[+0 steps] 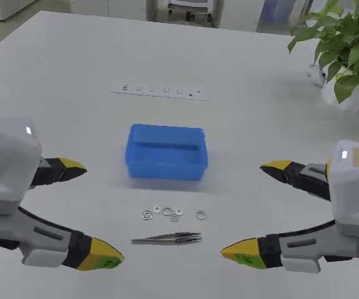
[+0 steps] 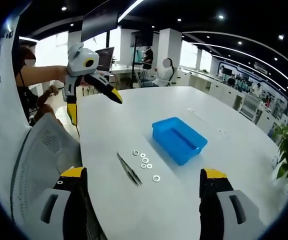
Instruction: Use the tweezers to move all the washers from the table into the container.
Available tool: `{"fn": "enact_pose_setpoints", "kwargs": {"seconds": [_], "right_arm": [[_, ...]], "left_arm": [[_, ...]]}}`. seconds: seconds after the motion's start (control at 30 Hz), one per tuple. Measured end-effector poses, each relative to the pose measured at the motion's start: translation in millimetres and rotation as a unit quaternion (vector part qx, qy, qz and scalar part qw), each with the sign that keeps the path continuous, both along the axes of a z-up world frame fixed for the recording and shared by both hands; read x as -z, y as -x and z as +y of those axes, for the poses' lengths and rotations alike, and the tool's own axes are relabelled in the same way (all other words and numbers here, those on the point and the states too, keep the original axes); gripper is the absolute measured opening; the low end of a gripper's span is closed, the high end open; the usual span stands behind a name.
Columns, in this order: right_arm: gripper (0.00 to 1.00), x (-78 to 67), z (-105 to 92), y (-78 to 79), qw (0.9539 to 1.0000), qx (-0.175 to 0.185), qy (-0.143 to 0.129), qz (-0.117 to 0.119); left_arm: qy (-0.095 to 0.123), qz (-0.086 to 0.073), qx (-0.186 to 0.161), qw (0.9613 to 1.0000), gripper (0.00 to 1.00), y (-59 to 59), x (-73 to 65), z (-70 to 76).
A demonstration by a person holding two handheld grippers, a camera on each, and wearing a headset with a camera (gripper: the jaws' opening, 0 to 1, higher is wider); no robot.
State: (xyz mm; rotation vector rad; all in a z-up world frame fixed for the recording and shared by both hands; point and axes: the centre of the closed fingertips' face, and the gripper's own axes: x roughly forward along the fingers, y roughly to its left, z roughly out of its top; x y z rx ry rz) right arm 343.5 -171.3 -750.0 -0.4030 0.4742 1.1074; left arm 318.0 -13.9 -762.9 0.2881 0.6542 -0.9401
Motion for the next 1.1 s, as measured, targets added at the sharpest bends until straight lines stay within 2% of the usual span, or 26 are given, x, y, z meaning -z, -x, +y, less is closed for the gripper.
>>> {"fn": "enact_pose_setpoints", "kwargs": {"seconds": [0.13,0.37,0.57,0.8,0.9,0.97,1.1], "right_arm": [[0.93,4.0,-3.3,0.3,1.0,0.002,0.007,0.004],[0.92,5.9,-2.3,-4.7,0.9999,0.004,0.009,0.007],[0.9,7.4,-1.6,-9.9,0.9999,0.005,0.009,0.011],[0.87,15.8,-3.0,-10.7,0.9996,0.001,0.015,0.025],[0.86,19.3,-2.3,-11.5,0.9994,-0.001,0.018,0.03],[0.85,22.1,-0.9,-12.2,0.9993,-0.002,0.018,0.033],[0.84,27.0,2.8,-12.6,0.9989,-0.008,0.024,0.04]], "left_arm": [[-0.016,-0.001,0.01,0.9998,0.99,-1.9,3.1,2.1],[0.0,0.001,-0.002,1.0,0.99,-8.6,2.4,0.9],[-0.009,0.01,0.005,0.9999,0.99,-9.0,11.9,-1.3],[-0.012,0.021,0.004,0.9997,0.99,-7.5,19.7,-2.9],[-0.021,0.011,0.002,0.9997,0.99,-9.6,17.1,-4.8],[-0.017,0.005,0.003,0.9998,0.99,-11.7,16.0,-6.7],[-0.023,0.017,-0.004,0.9996,0.99,-15.8,25.7,-5.8]]}}
